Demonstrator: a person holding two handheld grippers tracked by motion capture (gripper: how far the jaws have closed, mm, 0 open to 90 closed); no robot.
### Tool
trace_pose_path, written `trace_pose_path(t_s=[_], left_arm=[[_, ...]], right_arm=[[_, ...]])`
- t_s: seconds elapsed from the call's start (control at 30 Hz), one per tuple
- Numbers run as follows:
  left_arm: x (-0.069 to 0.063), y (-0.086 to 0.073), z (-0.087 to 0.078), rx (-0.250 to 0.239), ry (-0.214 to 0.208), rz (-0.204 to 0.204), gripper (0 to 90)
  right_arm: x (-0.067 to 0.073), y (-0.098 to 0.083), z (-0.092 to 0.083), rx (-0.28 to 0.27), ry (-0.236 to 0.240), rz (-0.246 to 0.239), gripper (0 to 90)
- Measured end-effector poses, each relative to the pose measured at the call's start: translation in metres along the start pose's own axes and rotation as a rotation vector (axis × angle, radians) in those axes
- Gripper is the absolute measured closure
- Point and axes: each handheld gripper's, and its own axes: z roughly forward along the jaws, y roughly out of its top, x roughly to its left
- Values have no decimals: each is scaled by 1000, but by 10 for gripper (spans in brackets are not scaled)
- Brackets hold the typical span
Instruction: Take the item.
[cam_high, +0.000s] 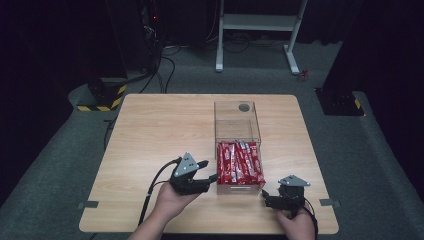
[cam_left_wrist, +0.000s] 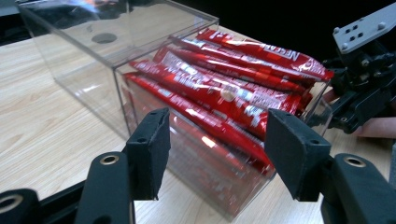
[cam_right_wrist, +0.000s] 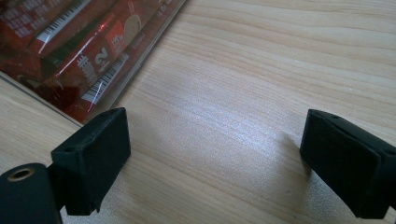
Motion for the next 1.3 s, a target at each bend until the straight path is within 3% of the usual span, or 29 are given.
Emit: trace_pose_path(t_s=[0.57, 1.0, 1.3], left_arm=[[-9, 14, 29, 23, -37, 3, 471], [-11, 15, 48, 88, 9, 22, 568], [-16, 11, 54, 104, 44, 34, 670]], right_arm=[[1, 0, 0, 2, 3, 4, 84], [1, 0, 0, 2, 5, -2, 84], [1, 0, 0, 0, 7, -5, 88]])
